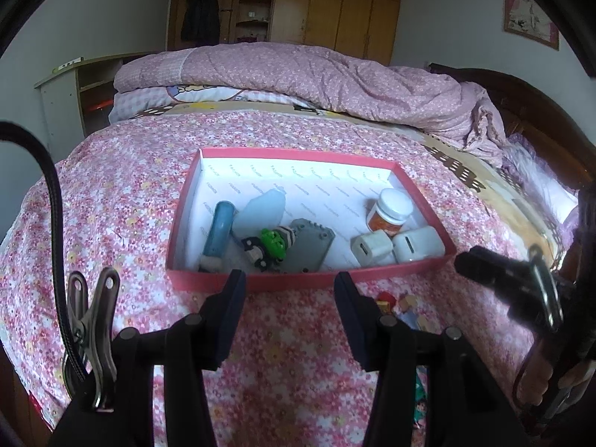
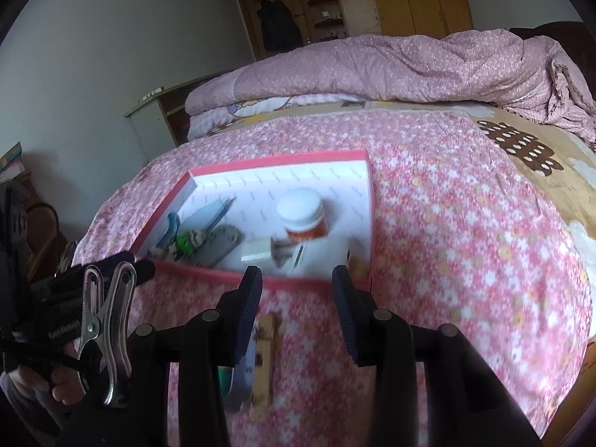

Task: Organize rigid objects
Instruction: 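Withdraw both grippers from the tray toward the remaining objects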

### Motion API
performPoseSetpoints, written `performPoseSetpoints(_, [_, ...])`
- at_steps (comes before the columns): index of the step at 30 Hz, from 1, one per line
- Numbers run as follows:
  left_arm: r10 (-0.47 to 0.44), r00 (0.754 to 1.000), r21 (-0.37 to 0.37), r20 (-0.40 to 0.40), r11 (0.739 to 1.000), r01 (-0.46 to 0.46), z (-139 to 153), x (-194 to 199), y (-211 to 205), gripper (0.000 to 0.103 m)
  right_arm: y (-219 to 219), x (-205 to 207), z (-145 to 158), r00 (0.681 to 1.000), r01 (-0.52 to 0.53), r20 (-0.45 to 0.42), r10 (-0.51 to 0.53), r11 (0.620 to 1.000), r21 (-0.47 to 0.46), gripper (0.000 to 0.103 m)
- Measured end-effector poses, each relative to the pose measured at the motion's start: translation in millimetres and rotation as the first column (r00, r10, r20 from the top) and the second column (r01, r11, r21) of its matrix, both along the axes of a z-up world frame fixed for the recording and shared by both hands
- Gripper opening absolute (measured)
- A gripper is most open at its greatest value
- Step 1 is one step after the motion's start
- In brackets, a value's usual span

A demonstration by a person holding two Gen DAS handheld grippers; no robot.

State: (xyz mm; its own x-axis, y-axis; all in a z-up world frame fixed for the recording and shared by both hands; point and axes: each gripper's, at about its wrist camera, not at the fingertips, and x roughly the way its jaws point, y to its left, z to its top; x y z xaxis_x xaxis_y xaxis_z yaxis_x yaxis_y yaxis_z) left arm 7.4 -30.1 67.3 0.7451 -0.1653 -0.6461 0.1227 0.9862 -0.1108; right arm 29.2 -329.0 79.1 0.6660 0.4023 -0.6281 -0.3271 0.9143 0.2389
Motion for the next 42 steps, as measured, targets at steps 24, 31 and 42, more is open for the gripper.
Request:
performPoseSetpoints(24, [-0.045,0.996,0.0,-0.071,0.999,0.045,-20.9,-26.4,-11.1,0.052,1.8,-40.0,-31.2,0.994,-0.043,-0.103,0.041,0.999,-0.022,0.04])
performPoseSetpoints(31, [-0.055,0.995,0.001,-0.081,0.998,0.055,-25.0,-26.4,-14.7,0.052,-9.3,-46.7,-39.6,0.991,-0.03,-0.127,0.027,0.999,-0.023,0.04])
performPoseSetpoints(42, [-0.112,0.986,0.036,-0.12,0.992,0.117,-34.4,-8.4,-38.8,0.052,-14.9,-49.9,-46.2,0.993,-0.016,-0.121,0.007,0.998,-0.068,0.04])
